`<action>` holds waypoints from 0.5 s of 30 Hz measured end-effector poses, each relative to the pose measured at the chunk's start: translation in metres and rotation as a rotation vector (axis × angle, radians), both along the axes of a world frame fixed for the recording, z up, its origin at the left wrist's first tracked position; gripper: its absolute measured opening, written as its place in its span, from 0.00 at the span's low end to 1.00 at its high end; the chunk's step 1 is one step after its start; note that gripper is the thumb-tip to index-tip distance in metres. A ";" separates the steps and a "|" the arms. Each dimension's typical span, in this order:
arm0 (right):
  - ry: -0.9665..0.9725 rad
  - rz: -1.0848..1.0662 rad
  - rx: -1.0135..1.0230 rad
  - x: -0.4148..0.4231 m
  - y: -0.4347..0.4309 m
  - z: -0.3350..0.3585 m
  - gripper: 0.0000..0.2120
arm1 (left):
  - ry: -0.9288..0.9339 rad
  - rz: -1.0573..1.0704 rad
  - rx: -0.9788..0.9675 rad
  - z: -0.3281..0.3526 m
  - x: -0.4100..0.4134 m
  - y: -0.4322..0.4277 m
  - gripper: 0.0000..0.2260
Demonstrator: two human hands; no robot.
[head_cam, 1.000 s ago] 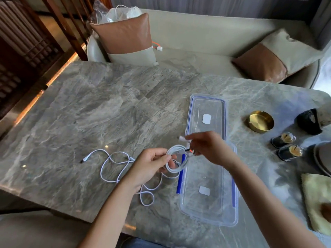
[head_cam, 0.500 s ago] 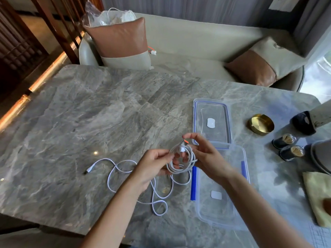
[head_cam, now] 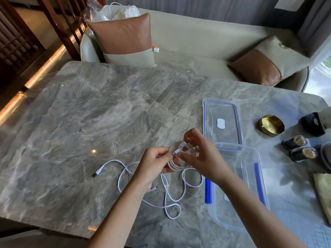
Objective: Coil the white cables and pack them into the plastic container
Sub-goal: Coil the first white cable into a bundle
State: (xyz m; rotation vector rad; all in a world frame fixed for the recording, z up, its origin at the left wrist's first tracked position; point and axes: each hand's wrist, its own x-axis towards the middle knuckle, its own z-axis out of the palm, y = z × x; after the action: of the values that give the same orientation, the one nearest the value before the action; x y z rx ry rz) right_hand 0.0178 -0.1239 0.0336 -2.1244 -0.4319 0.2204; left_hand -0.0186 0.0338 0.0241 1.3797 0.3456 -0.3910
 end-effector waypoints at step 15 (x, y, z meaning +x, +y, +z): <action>0.131 -0.093 0.448 0.035 0.021 -0.005 0.05 | -0.022 0.072 0.026 -0.018 0.011 0.009 0.10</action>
State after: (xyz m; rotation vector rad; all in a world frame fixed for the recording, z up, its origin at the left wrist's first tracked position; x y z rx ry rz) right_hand 0.0525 -0.1032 0.0288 -1.6751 -0.2736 0.1875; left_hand -0.0080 0.0427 0.0057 1.3920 0.3820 -0.3123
